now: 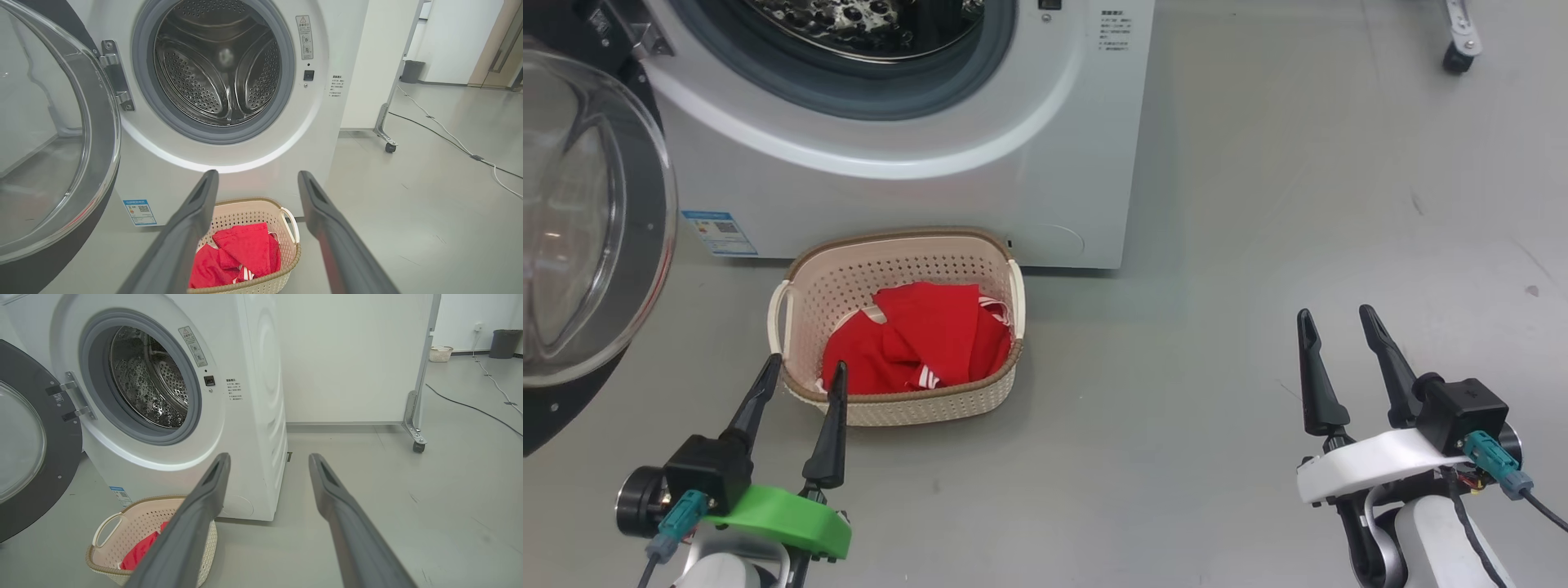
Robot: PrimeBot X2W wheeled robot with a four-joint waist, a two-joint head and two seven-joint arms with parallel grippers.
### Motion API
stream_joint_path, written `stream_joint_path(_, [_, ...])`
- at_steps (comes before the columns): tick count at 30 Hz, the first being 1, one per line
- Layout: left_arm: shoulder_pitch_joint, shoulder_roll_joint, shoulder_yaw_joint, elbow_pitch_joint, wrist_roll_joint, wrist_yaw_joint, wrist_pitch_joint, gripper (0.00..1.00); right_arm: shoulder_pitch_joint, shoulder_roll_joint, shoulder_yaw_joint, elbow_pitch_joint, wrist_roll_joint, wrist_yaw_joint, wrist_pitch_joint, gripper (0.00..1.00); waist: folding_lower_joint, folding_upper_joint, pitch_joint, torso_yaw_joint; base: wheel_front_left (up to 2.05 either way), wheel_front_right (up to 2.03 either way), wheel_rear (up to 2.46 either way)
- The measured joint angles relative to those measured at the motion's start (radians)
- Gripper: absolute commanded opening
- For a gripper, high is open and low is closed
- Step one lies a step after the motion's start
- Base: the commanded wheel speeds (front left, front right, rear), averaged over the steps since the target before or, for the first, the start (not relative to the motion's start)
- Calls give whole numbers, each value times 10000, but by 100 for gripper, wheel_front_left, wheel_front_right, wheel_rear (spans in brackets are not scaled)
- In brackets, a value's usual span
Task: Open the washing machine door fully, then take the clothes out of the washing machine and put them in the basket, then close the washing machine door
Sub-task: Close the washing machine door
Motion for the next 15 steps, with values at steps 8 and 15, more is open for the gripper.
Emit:
stream_joint_path(8, [-10,-27,58,-163,-42,134,0,100,-11,-138,136,-59,-98,0,0,100,0,0,191,923,0,0,0])
stream_joint_path(15, [-15,-42,169,-316,-125,259,0,100,-122,-167,380,-15,-125,2,0,100,0,0,279,1865,0,0,0])
